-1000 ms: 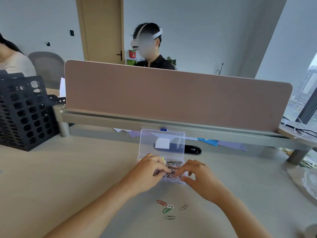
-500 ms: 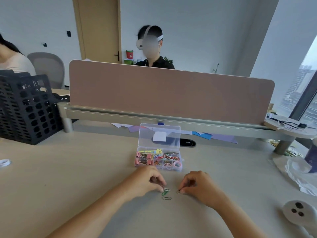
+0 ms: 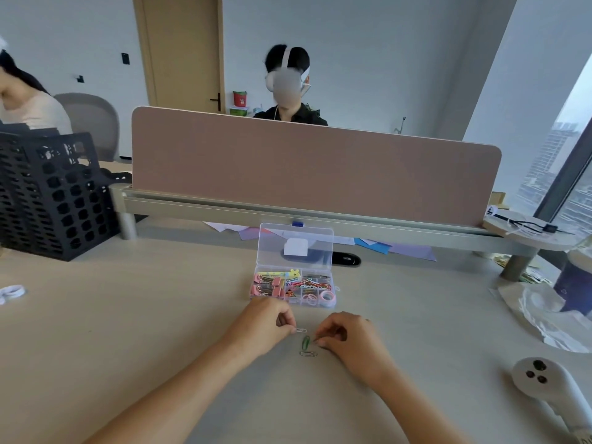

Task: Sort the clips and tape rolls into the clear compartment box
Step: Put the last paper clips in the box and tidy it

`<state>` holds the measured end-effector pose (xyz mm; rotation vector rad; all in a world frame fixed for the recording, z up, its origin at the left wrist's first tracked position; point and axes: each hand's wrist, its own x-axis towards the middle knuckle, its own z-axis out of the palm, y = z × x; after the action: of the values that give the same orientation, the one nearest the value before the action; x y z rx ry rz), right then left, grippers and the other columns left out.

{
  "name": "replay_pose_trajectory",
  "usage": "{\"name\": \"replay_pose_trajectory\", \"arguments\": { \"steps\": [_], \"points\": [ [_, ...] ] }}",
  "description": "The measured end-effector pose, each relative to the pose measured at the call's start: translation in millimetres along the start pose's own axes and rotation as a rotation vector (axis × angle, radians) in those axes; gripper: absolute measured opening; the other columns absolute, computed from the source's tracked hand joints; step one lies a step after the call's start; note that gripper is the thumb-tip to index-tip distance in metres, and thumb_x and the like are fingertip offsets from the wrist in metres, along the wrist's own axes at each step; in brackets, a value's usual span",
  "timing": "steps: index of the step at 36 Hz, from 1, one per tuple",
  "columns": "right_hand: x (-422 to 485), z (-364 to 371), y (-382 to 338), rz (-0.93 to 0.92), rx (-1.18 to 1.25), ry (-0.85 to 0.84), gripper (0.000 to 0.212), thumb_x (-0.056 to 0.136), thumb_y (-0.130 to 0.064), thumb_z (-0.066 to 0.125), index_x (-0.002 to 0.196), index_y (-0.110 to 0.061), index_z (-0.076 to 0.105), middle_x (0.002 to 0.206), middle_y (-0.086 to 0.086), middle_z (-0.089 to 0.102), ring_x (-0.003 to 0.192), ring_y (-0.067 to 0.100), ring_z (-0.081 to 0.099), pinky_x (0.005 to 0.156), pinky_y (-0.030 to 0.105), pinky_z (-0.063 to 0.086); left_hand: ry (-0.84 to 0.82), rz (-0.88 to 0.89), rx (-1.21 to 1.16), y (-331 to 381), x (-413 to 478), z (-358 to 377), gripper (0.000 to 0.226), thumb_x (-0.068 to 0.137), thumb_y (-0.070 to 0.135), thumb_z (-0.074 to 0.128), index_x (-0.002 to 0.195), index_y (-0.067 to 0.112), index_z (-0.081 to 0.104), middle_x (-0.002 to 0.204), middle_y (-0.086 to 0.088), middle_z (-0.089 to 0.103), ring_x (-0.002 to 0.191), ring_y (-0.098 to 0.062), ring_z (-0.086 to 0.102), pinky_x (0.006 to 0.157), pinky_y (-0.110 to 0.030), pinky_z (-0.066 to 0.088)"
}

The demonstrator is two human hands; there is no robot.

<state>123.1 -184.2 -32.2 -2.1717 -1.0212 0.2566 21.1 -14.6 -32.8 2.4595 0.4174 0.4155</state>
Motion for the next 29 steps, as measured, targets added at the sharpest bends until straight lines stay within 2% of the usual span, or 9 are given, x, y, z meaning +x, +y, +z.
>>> {"name": "replay_pose_trajectory", "arguments": {
  "steps": [3, 5, 9, 14, 16, 19, 23, 27, 29],
  "points": [
    [1.4, -0.8, 3.4, 0.01, -0.013, 0.038, 0.013, 0.072, -0.016, 0.077, 0.076, -0.026, 0.071, 0.081, -0.007, 0.063, 0.066, 0.003, 0.052, 0.065, 0.008, 0.041, 0.03, -0.026, 0.003, -4.9, -0.6, -1.8, 0.006, 0.08, 0.019, 0.074, 0.075, 0.019, 0.071, 0.064, 0.012, 0.062, 0.058, 0.004, 0.054, 0.057, -0.007, 0.04],
    [1.9, -0.9, 5.0, 0.013, -0.019, 0.049, 0.01, 0.072, -0.018, 0.078, 0.074, -0.027, 0.072, 0.082, -0.007, 0.061, 0.069, 0.003, 0.053, 0.065, 0.007, 0.04, 0.04, -0.034, 0.011, -6.4, 0.5, -1.5, 0.006, 0.08, 0.019, 0.074, 0.075, 0.019, 0.071, 0.065, 0.01, 0.064, 0.06, 0.001, 0.055, 0.062, -0.012, 0.045],
    [1.2, 2.4, 3.0, -0.017, -0.015, -0.013, 0.014, 0.072, -0.019, 0.077, 0.069, -0.031, 0.072, 0.084, -0.009, 0.063, 0.072, 0.001, 0.056, 0.066, 0.005, 0.04, 0.064, -0.043, 0.002, -3.0, 4.4, 1.7, 0.005, 0.079, 0.018, 0.075, 0.075, 0.019, 0.072, 0.066, 0.009, 0.064, 0.061, 0.0, 0.054, 0.06, -0.013, 0.043],
    [1.2, 6.0, -1.5, -0.056, -0.017, -0.059, 0.018, 0.071, -0.021, 0.078, 0.068, -0.034, 0.067, 0.074, -0.013, 0.063, 0.068, -0.005, 0.054, 0.064, 0.01, 0.041, 0.105, 0.024, -0.029, 2.6, 8.4, 9.7, 0.004, 0.082, 0.018, 0.073, 0.078, 0.02, 0.072, 0.071, 0.01, 0.065, 0.066, 0.0, 0.056, 0.066, -0.018, 0.045],
    [1.0, 7.0, 0.6, -0.068, -0.005, -0.045, 0.017, 0.069, -0.024, 0.079, 0.075, -0.034, 0.066, 0.075, -0.011, 0.064, 0.065, -0.004, 0.051, 0.068, 0.014, 0.042, 0.131, 0.101, -0.012, 4.2, 10.2, 12.4, 0.003, 0.084, 0.02, 0.071, 0.082, 0.019, 0.072, 0.077, 0.012, 0.062, 0.073, -0.001, 0.052, 0.072, -0.016, 0.04],
    [0.7, 8.6, 5.6, -0.101, -0.049, -0.027, 0.02, 0.071, -0.034, 0.077, 0.085, -0.043, 0.066, 0.081, -0.013, 0.059, 0.073, -0.004, 0.05, 0.083, 0.022, 0.039, 0.167, 0.201, 0.027, 5.5, 12.1, 14.3, 0.006, 0.086, 0.021, 0.069, 0.085, 0.016, 0.072, 0.082, 0.01, 0.061, 0.082, -0.004, 0.047, 0.082, -0.011, 0.029],
    [0.6, 8.6, 7.9, -0.153, -0.088, -0.042, 0.022, 0.076, -0.038, 0.073, 0.083, -0.056, 0.062, 0.088, -0.013, 0.059, 0.088, 0.0, 0.049, 0.088, 0.023, 0.031, 0.094, 0.193, -0.014, 3.9, 12.7, 14.6, 0.008, 0.085, 0.019, 0.07, 0.088, 0.015, 0.077, 0.089, 0.007, 0.072, 0.083, -0.001, 0.055, 0.08, -0.012, 0.039],
    [0.6, 8.8, 10.7, -0.191, -0.121, -0.018, 0.018, 0.08, -0.04, 0.069, 0.087, -0.056, 0.065, 0.086, -0.013, 0.058, 0.088, 0.001, 0.049, 0.089, 0.022, 0.03, 0.027, 0.179, -0.047, -1.2, 13.1, 10.4, 0.011, 0.085, 0.022, 0.07, 0.093, 0.021, 0.078, 0.088, 0.009, 0.072, 0.076, 0.007, 0.055, 0.073, -0.004, 0.038],
    [0.5, 8.6, 11.3, -0.208, -0.125, -0.006, 0.018, 0.084, -0.037, 0.066, 0.09, -0.054, 0.066, 0.083, -0.014, 0.057, 0.086, 0.001, 0.049, 0.086, 0.021, 0.029, -0.009, 0.198, -0.028, -4.4, 12.7, 7.9, 0.013, 0.087, 0.023, 0.069, 0.097, 0.021, 0.078, 0.087, 0.009, 0.068, 0.076, 0.005, 0.053, 0.073, -0.006, 0.038]
  ]
}}
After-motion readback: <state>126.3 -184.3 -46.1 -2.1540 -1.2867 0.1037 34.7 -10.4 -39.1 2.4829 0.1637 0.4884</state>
